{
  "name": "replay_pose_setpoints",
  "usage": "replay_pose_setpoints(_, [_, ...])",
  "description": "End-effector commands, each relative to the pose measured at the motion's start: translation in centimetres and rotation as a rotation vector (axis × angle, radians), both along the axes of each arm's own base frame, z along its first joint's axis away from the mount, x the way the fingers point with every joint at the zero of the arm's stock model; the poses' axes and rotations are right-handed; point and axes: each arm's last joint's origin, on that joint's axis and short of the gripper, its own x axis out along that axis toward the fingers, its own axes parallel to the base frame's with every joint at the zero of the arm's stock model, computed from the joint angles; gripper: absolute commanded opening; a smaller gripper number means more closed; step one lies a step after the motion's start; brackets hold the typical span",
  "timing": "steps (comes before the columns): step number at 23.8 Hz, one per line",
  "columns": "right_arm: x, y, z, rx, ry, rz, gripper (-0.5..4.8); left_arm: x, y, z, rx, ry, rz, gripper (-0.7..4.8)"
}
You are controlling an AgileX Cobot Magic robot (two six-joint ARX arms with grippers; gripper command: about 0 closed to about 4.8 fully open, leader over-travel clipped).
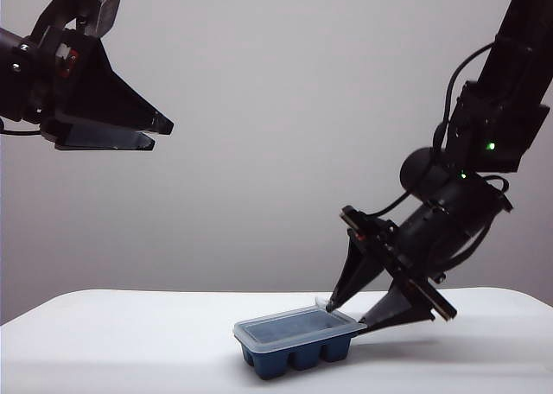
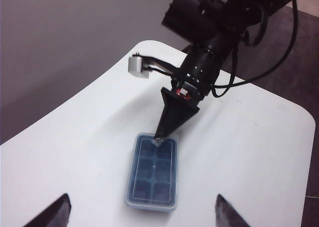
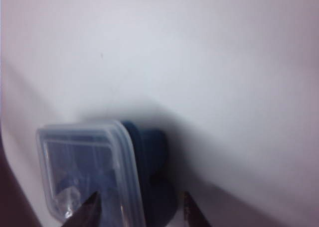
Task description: Pick up the ice cube tray, remove its lid, and then place both the tray and the lid back on the table.
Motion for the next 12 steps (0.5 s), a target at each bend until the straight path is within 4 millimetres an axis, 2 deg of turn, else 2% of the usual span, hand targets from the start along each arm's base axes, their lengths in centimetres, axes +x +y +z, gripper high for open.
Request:
replay_pose_setpoints(1, [-0.1, 0.3, 0.2, 0.043, 0.015, 0.027, 1.84, 0.0, 0.0, 0.1, -0.004, -0.005, -0.006, 3.76])
replay_pose_setpoints(2, [-0.2, 0.4, 0.2, 0.058, 0.021, 0.032, 1.40, 0.0, 0.0, 0.1, -0.004, -0.007, -0.006, 3.76])
replay_pose_setpoints(3, [-0.2, 0.5, 0.2, 0.061, 0.023, 0.036, 0.67, 0.0, 0.0, 0.1, -0.004, -0.007, -0.006, 3.76])
replay_pose_setpoints(8, [-0.4, 0.9, 0.1, 0.060, 0.026, 0.048, 0.48, 0.0, 0.0, 0.1, -0.004, -0.007, -0.006, 3.76])
replay_pose_setpoints(9, [-0.4, 1.0, 0.1, 0.061, 0.026, 0.050, 0.34, 0.0, 0.0, 0.1, -0.004, -0.007, -0.006, 3.76])
replay_pose_setpoints(10, [-0.5, 1.1, 0.1, 0.061, 0.024, 0.055, -0.09, 0.0, 0.0, 0.1, -0.004, -0.007, -0.006, 3.76])
replay_pose_setpoints(12, [-0.5, 1.3, 0.2, 0.062, 0.024, 0.061, -0.08, 0.0, 0.0, 0.1, -0.004, -0.006, -0.006, 3.76])
